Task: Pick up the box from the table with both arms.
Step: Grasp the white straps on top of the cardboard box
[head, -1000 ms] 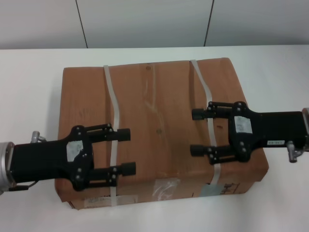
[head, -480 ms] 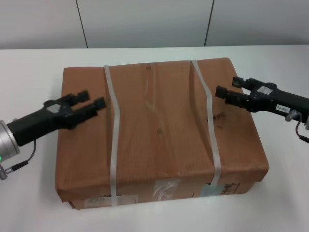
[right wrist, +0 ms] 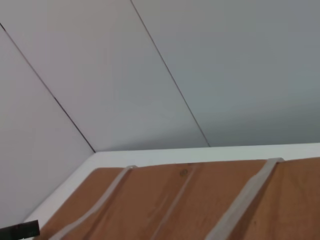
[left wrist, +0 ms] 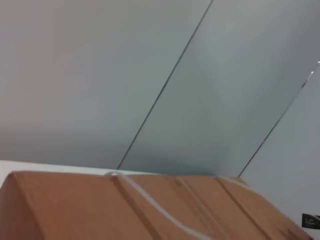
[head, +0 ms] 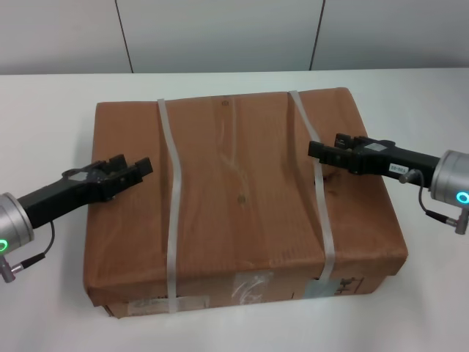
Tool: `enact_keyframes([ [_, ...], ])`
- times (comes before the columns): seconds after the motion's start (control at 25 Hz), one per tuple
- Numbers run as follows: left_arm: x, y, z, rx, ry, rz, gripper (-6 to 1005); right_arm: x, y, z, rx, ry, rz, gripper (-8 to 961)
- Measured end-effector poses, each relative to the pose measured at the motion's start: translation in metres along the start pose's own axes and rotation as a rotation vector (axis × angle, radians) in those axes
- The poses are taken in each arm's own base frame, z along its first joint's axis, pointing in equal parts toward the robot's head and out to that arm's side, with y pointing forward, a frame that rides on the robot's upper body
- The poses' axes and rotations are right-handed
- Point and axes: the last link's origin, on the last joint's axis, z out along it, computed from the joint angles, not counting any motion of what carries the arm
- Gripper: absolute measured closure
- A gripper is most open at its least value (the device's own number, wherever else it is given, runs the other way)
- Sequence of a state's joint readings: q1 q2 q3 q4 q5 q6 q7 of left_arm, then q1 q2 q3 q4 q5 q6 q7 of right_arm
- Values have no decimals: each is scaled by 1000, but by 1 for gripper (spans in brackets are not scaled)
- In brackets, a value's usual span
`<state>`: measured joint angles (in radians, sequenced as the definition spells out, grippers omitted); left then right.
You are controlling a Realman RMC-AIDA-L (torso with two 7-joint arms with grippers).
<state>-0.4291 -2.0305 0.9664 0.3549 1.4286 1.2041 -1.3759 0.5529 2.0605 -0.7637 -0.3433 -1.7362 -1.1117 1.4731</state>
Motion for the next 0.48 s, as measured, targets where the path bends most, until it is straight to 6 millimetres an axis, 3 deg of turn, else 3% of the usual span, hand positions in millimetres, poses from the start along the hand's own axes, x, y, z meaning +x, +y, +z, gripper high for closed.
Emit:
enact_keyframes([
  [0.48, -3, 3, 18, -3, -57, -14, 287, 3, 13, 33, 9, 72, 8, 101],
])
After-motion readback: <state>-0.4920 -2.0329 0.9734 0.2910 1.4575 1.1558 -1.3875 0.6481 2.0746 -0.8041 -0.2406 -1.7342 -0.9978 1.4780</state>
